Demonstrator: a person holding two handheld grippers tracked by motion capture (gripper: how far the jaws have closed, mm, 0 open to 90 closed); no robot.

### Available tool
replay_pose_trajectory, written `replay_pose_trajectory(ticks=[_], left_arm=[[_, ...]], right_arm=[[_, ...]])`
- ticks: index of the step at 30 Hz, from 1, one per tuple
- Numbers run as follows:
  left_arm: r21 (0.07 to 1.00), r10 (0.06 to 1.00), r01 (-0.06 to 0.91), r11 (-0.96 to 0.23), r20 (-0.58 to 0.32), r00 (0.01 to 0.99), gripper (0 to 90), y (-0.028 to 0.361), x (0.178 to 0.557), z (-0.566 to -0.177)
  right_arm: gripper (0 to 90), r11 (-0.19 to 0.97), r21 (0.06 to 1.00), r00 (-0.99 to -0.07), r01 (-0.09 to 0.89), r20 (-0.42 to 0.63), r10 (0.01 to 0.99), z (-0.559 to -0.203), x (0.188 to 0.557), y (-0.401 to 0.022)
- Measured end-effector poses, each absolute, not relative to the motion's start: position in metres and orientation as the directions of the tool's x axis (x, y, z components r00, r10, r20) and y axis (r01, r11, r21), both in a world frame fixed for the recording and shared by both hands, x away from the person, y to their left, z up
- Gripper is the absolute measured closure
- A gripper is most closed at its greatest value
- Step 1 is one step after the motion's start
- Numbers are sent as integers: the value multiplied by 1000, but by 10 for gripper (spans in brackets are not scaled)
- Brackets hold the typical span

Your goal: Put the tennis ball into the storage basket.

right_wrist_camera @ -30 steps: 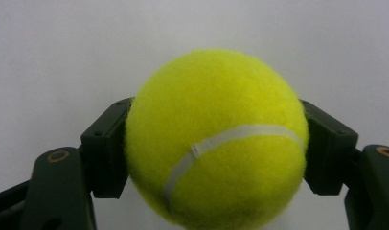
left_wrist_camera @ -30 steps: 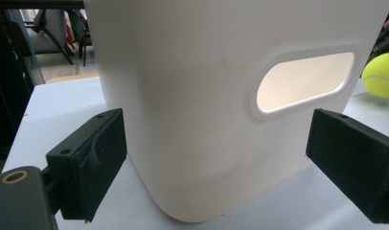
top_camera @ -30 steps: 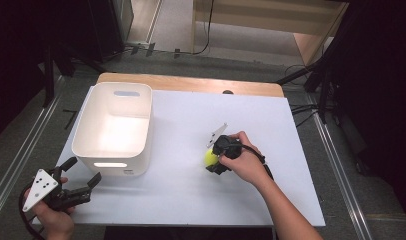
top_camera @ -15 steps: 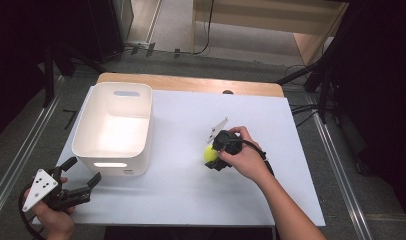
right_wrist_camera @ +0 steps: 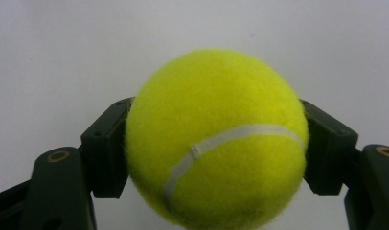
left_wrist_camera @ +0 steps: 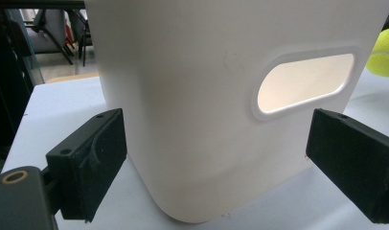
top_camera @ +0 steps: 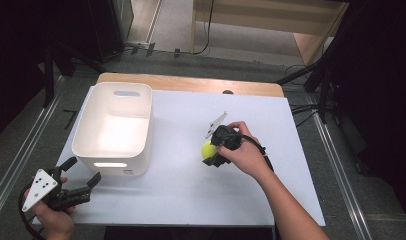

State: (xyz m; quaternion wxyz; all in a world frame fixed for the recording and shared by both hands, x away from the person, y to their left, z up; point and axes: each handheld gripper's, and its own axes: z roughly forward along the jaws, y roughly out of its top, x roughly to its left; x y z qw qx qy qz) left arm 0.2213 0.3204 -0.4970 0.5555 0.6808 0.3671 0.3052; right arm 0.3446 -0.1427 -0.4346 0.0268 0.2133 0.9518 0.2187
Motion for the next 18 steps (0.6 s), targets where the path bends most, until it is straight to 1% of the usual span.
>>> replay_pose_trajectory(ticks=[2, 4, 6, 8, 9, 12, 14, 16, 18], left_arm=[[980, 838, 162, -114, 7, 545, 73, 321, 221, -497], [980, 838, 162, -113, 6, 545, 73, 321, 221, -497], [981, 838, 161, -112, 6, 545, 73, 321, 221, -497], [981, 838, 162, -111, 5, 545, 73, 321, 221, -497], [981, 838, 161, -107, 2, 546, 73, 321, 221, -497], [981, 838, 161, -108, 3, 546, 73, 321, 221, -497], [981, 838, 160, -106, 2, 546, 73, 321, 221, -497], [981, 837, 160, -107, 2, 547, 73, 321, 221, -497], [981, 837, 162, -108, 2, 547, 73, 321, 221, -497]], right_arm=[[238, 810, 422, -901, 406, 37, 433, -432, 344, -142], [238, 817, 424, -908, 390, 28, 419, -429, 346, -142], [238, 812, 423, -903, 402, 40, 427, -426, 346, -140], [238, 819, 430, -913, 380, 32, 407, -425, 348, -140], [238, 814, 427, -907, 394, 40, 418, -424, 347, -139], [238, 818, 433, -915, 378, 38, 403, -421, 349, -137], [238, 813, 431, -909, 392, 43, 415, -418, 349, -137], [238, 817, 437, -915, 377, 37, 402, -415, 350, -136], [238, 817, 431, -912, 382, 35, 408, -413, 350, -135]])
